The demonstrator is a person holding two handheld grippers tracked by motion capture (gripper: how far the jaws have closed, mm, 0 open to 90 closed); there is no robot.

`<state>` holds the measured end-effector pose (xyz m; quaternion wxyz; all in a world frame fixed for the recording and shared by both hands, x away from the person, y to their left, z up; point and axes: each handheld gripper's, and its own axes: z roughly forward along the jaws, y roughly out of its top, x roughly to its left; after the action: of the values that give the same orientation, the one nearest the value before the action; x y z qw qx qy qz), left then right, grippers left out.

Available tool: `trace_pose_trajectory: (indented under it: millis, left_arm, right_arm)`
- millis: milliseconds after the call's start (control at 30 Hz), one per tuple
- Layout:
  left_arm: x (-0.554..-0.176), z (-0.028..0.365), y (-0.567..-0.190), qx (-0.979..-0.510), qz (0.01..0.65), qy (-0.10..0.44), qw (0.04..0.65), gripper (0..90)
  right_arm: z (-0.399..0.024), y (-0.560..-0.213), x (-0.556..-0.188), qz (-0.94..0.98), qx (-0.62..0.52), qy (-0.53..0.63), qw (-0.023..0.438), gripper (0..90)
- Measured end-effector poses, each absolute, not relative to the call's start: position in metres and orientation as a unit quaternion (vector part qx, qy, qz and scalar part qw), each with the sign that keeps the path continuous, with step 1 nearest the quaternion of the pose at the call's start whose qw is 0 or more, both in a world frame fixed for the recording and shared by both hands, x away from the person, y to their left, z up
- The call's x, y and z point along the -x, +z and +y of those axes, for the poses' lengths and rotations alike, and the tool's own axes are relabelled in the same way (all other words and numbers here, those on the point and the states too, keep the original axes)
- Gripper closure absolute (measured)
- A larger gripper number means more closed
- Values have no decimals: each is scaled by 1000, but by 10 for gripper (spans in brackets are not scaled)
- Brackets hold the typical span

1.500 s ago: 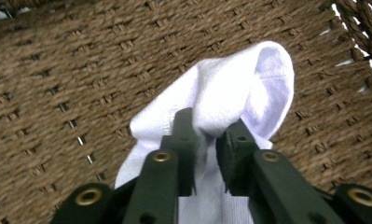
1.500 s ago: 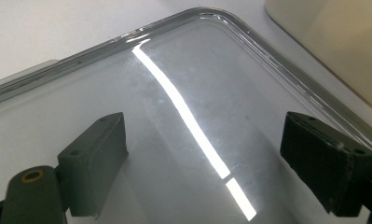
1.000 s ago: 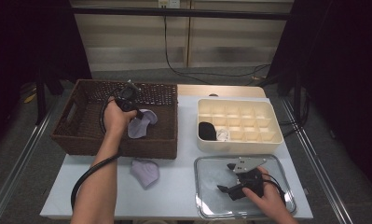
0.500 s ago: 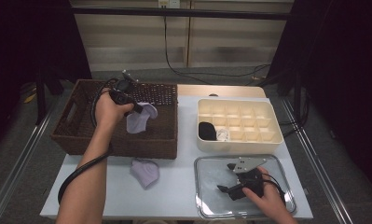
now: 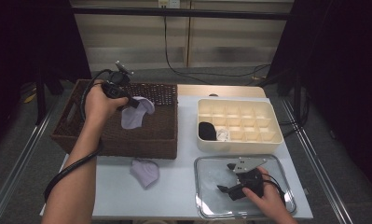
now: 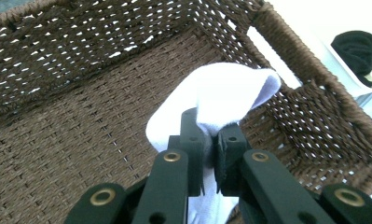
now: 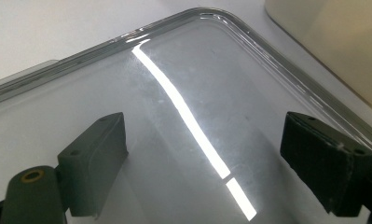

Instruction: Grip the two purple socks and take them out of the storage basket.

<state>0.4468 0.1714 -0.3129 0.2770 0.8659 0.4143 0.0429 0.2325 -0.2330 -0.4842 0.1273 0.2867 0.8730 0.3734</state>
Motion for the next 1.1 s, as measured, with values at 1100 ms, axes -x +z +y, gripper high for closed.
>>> trace_pose_trajectory:
  millis: [1100]
  left_arm:
    - [-415,162,-284,-879,376,30,293,839]
  right_arm:
    - [-233,-484,-232,873,-289,373,124,141]
